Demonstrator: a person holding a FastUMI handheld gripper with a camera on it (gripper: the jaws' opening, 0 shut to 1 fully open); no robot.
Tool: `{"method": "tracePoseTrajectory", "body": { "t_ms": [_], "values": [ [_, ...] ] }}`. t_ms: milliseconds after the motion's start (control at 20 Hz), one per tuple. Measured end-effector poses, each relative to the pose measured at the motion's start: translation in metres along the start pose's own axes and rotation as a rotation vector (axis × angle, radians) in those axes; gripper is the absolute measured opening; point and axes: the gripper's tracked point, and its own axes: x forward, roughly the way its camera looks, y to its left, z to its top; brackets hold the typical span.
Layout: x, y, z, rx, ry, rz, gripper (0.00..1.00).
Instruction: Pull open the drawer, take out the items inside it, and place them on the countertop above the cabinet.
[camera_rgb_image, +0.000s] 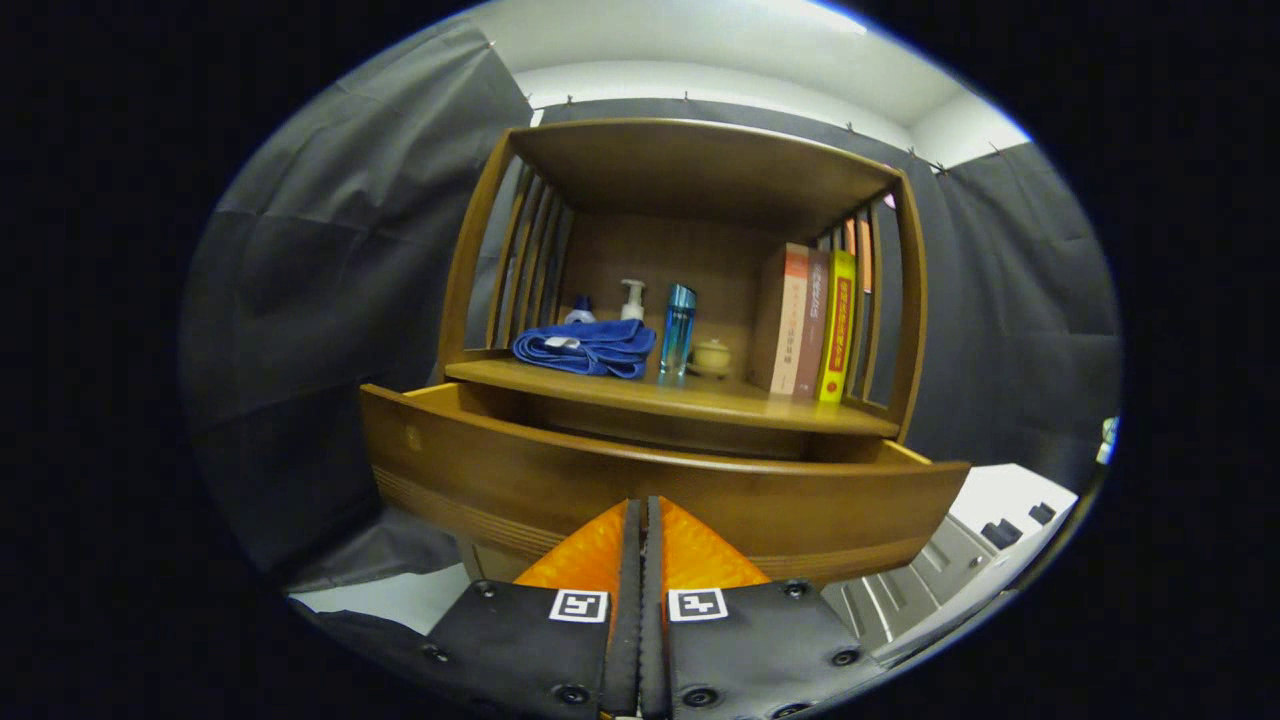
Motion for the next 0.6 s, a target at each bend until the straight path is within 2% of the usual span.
{"method": "tracePoseTrajectory", "body": {
  "t_ms": [50,250,600],
  "values": [
    [0.000,-0.001,-0.005,0.014,0.005,-0.009,0.09],
    [0.013,-0.005,-0.022,0.013,0.039,-0.009,0.45],
    [0.023,0.001,-0.048,0.024,0.099,-0.017,0.57]
  ]
}}
